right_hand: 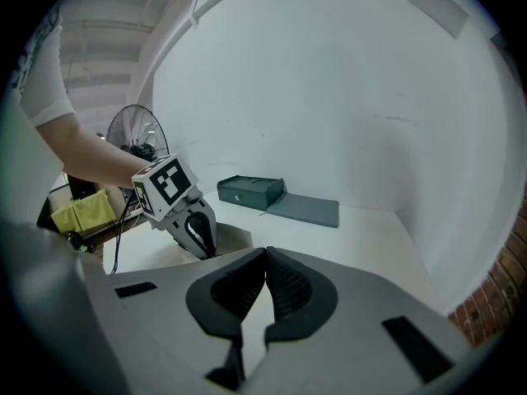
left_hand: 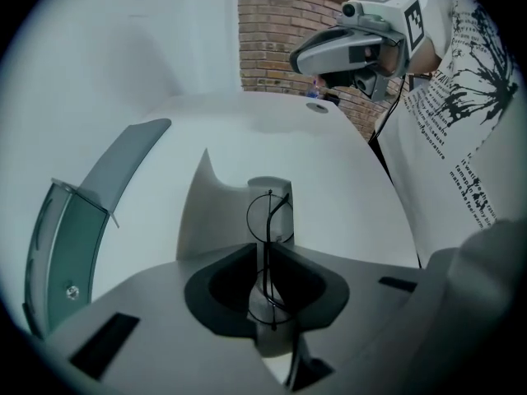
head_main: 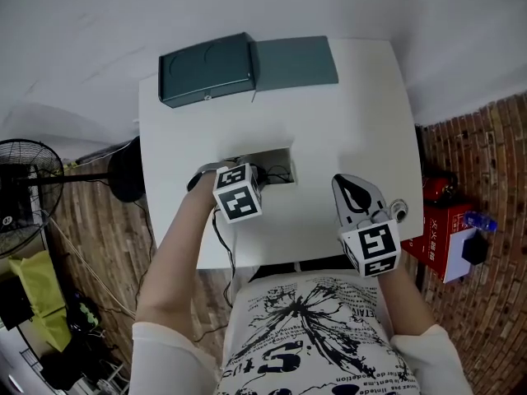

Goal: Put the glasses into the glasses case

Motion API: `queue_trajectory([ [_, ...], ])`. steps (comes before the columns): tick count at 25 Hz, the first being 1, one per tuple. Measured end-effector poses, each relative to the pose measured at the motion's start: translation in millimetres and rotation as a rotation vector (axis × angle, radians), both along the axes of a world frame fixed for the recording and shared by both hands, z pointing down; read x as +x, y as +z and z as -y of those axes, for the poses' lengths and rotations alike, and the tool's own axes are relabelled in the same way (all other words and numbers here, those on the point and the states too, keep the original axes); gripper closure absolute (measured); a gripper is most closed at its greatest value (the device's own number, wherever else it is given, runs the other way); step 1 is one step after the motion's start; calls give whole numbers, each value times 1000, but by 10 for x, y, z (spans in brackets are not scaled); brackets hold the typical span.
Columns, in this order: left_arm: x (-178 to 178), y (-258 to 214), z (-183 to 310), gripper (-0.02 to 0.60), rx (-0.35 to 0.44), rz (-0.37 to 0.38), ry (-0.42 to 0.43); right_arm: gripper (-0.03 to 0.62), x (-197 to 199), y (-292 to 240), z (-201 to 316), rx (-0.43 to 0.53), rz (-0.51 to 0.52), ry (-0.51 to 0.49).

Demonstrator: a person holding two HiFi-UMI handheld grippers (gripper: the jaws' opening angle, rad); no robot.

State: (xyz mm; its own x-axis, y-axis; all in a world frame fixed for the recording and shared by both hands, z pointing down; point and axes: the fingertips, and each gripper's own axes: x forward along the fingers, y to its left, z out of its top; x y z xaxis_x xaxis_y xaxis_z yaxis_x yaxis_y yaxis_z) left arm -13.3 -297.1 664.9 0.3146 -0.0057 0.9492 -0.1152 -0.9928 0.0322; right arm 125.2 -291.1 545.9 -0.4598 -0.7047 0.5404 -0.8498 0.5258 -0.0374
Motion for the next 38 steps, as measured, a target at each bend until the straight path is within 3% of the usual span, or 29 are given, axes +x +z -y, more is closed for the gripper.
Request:
queue_trajectory([
  [7, -31, -194, 53, 446, 69, -44, -101, 579, -15, -111, -103, 19, -3, 11],
  [15, -173, -854, 67, 459, 205, -187, -223, 579, -185, -411, -231, 88, -7, 19],
  [20, -336, -1332, 34, 561, 327, -326, -383, 579, -307, -765, -373, 163, 17, 45],
  [25, -422, -1847, -199, 568, 399, -503, -458, 579, -415, -1103, -567, 246, 14, 48],
  [32, -579, -2582, -545, 568, 559, -712, -523, 579, -571, -1483, -807, 339, 57, 29],
  [38, -863, -2956, -867, 568, 669, -805, -607, 579, -676, -1670, -953, 385, 59, 12],
])
